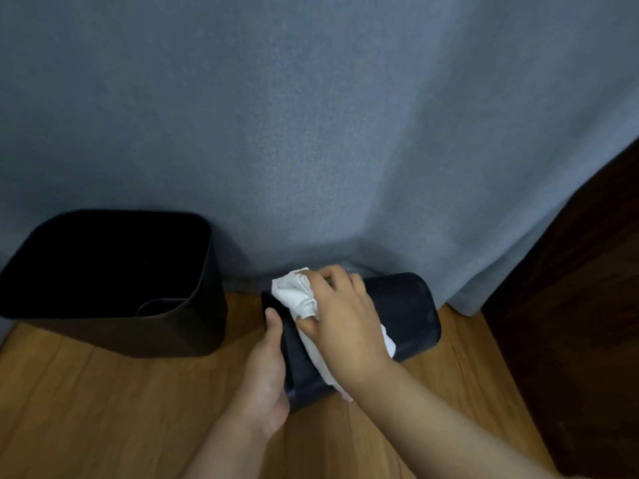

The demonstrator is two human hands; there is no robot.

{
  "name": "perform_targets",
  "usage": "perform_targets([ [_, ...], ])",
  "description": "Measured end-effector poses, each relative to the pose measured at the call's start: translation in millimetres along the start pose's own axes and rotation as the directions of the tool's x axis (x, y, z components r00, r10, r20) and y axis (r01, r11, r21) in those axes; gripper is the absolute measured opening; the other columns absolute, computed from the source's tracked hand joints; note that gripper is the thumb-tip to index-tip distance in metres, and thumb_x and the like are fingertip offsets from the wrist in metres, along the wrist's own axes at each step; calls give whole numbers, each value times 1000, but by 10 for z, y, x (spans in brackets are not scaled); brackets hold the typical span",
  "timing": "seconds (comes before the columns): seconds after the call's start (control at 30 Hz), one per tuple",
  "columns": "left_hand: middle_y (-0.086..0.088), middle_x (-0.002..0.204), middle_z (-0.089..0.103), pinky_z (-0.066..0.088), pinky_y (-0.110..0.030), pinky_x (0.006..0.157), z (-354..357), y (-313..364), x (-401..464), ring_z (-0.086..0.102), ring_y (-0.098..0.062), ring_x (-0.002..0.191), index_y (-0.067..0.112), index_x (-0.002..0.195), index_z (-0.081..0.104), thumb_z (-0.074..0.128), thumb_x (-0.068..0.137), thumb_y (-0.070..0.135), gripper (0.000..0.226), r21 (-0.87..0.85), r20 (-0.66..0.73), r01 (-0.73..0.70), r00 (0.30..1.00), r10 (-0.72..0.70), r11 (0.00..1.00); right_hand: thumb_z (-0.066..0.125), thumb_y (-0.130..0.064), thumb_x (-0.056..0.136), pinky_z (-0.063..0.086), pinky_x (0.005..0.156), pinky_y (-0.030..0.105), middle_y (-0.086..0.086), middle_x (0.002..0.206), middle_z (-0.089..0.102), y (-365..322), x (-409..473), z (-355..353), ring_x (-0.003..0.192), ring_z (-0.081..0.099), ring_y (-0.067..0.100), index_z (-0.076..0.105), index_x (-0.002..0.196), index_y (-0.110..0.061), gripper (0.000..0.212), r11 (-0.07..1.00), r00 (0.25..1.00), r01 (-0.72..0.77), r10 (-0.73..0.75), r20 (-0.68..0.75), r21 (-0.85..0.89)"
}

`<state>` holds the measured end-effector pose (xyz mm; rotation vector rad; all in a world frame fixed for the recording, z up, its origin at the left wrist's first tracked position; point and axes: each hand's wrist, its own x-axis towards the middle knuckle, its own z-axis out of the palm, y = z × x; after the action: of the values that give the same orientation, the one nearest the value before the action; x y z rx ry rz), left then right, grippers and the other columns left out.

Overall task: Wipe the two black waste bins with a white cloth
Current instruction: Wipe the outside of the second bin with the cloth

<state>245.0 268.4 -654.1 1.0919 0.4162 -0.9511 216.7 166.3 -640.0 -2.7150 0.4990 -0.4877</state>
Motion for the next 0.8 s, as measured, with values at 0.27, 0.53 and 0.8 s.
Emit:
perform_targets([
  [0.27,-6,110,74,55,-40,82,-4,10,2,68,-29,105,25,106,67,40,88,68,54,77,53,-103,994,99,992,64,-28,79,41,81,41,17,104,61,1333,123,-358,96,55,40,62,112,-9,38,915,930,-369,364,-60,-162],
  [0.53,1,101,76,54,-19,81,-57,-145,-22,70,-13,95,18,106,70,44,83,62,56,305,30,-280,958,285,910,64,-22,82,37,76,38,15,107,58,1451,81,-265,98,52,38,57,122,-12,42,880,891,-449,428,-150,-156],
  [0.8,22,101,65,42,4,66,-160,-299,5,57,12,90,27,105,64,37,93,48,35,422,111,-389,919,379,819,72,-12,76,44,76,44,19,108,56,1173,-66,-515,94,50,41,59,119,-9,45,902,882,-408,349,-316,-143],
])
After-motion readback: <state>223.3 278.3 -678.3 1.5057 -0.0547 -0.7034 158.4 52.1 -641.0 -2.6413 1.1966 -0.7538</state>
